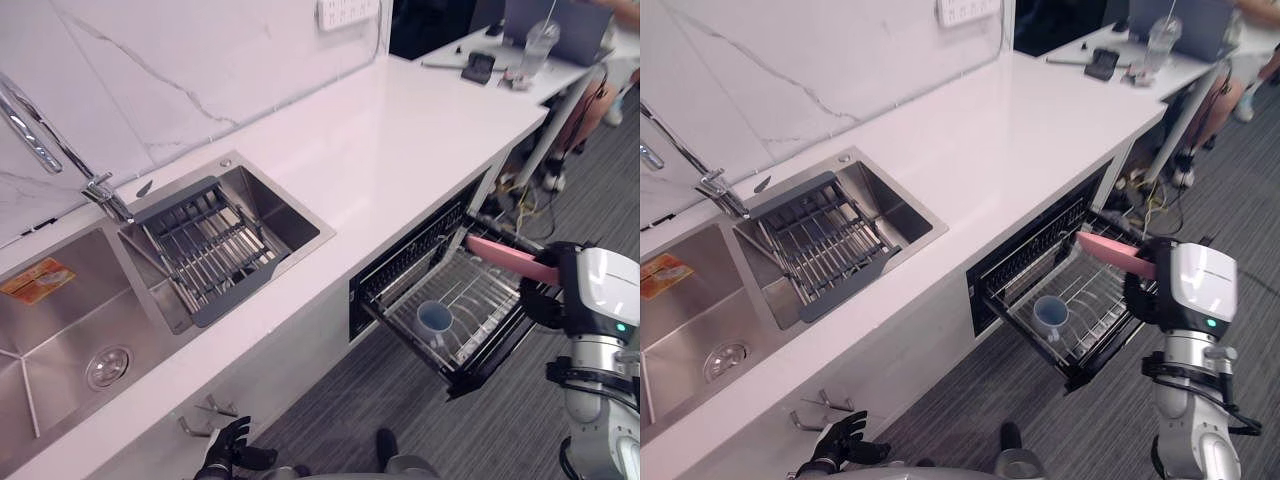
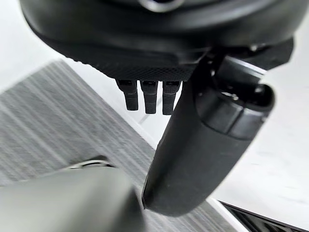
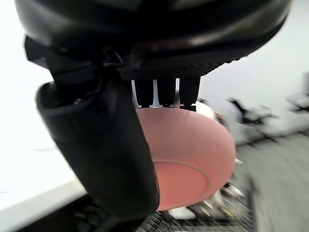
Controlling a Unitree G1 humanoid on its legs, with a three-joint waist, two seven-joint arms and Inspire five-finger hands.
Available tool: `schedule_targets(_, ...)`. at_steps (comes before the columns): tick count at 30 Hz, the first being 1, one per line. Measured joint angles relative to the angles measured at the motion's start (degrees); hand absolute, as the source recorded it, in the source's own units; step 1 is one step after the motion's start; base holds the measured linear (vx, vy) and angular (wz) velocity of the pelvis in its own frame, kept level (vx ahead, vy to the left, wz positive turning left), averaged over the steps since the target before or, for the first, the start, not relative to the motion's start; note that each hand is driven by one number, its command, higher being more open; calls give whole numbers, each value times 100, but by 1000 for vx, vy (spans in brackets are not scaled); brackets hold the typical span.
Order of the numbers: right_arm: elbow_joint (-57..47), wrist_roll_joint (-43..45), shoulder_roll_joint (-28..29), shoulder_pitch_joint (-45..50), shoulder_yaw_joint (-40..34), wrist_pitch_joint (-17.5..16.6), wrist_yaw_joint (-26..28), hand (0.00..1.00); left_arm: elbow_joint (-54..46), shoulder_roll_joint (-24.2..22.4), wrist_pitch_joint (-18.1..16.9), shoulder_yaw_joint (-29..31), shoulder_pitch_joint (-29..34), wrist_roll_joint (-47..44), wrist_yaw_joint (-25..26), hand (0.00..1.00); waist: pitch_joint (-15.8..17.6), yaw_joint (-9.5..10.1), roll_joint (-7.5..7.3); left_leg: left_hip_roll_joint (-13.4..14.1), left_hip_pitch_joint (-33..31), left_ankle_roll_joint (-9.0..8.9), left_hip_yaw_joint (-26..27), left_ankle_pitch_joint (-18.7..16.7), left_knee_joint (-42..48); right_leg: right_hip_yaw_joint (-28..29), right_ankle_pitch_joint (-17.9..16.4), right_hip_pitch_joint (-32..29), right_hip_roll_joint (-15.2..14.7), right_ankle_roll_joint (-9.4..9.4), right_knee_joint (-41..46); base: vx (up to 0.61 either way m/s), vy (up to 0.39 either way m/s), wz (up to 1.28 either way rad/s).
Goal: Walk over to the sink, pick up the cup, carry it to the dishwasher, place the cup inside the dishwasher, then close the dishwasher door
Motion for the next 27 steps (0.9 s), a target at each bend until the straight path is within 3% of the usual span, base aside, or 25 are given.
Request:
schedule_targets(3, 210, 323, 11, -237, -2, 161, -3, 30, -203, -8, -21, -74, -32, -112, 40, 90, 224, 49, 45, 8, -176, 6, 40, 50, 53, 38, -218, -423, -11, -18, 531, -34, -12, -8)
schedule_targets(8, 211, 774, 250, -553, 35, 216, -187, 30, -356, 67, -60, -217, -268, -280, 120, 90, 450, 193, -78, -17, -483, 10, 81, 25, 275, 62, -682, -1076, -118, -43, 1528, -67, -27, 7)
schedule_targets(11, 236, 823, 249, -712, 56, 248, -247, 30, -393, 15, -86, -280, -516, -359, 139, 90, 650, 294, -126, -6, -653, 20, 96, -27, 431, 79, -729, -1261, -139, -58, 1707, -69, -22, 0)
schedule_targets(20, 1158, 1245, 220, -1754, 344, 326, -366, 30, -628, -231, -185, -864, -1095, -502, 261, 90, 1166, 346, -376, 53, -1119, 32, 159, -102, 781, 137, -714, -1681, -131, -57, 1855, -17, -3, -1)
schedule_targets(27, 2086, 1502, -54, -2746, 629, 361, -368, 30, -726, -450, -212, -1118, -1359, -728, 354, 90, 1368, 510, -393, 68, -1414, 39, 135, -105, 900, 127, -692, -1902, -135, -47, 1854, 28, 0, 1)
